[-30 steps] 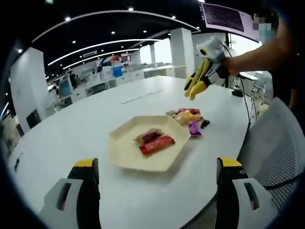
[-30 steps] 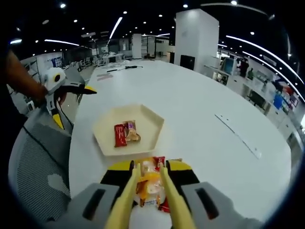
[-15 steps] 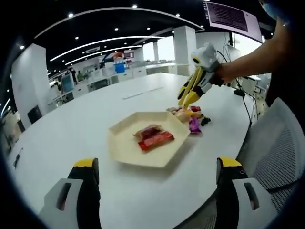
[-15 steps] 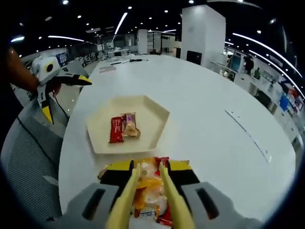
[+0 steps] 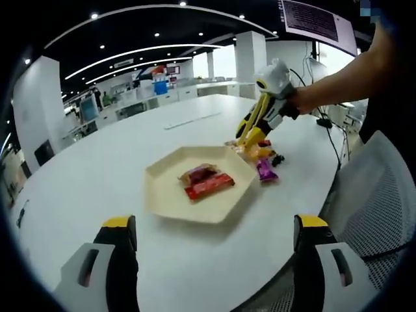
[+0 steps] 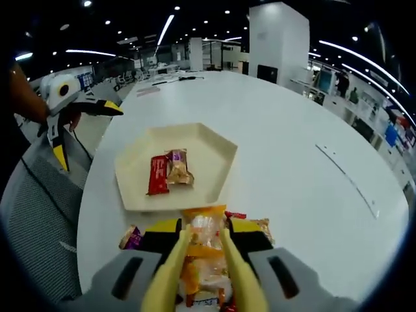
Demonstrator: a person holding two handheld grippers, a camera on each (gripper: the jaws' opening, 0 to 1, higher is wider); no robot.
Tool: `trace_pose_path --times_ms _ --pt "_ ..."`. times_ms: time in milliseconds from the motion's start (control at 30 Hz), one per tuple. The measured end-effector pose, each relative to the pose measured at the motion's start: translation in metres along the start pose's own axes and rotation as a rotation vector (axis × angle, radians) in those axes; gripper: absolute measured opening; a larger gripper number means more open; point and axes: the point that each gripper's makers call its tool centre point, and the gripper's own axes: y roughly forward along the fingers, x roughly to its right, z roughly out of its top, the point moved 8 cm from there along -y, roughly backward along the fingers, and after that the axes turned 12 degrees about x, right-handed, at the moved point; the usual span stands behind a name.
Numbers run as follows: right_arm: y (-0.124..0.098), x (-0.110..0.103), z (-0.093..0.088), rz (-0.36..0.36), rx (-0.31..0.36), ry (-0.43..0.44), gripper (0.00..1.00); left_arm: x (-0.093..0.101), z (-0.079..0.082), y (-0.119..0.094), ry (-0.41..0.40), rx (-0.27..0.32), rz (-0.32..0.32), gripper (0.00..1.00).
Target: Place the target food into the container with the food tongs after gripping and lifting it, then release it inside without dropping or visibly crushing the food.
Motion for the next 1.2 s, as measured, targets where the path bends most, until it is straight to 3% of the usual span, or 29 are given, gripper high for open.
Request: trace_pose_path --times_ms 400,467,533,633,733,967,1067,1200 --pt "0.013 -0.007 0.003 -0.067 -0.022 0.047 0.28 -0.001 0.000 -0.001 -0.003 0.004 -0.001 0.97" --pt "0.016 -0.008 -0.003 -0.065 -0.074 0.007 0.28 0.000 0.000 -0.001 0.005 0.002 -0.005 0.96" --pt "0.018 -0.010 -0.011 -0.073 -0.127 -0.091 0.28 0.001 -0.001 -0.001 0.007 -0.003 -0.010 0.96" --pt "0.015 -0.008 -0.011 -0.091 -0.097 -0.024 0.24 0.000 -0.001 -0.001 0.007 0.001 -0.006 0.96" --pt "0.014 -0.005 -0.009 -0.089 -0.108 0.010 0.22 0.000 0.000 -0.001 0.006 0.000 -0.009 0.96" --pt "0.008 -0.004 -0.005 -0.097 -0.108 0.031 0.22 0.001 0.000 -0.001 -0.009 0.010 -0.018 0.99" --pt "0.003 -0.002 0.003 -0.091 -0.089 0.042 0.23 0.007 0.001 0.002 -0.058 0.042 -0.092 0.99" --pt "-0.002 0.001 0.013 -0.085 -0.086 0.022 0.23 0.009 0.003 0.002 -0.048 0.046 -0.096 1.00"
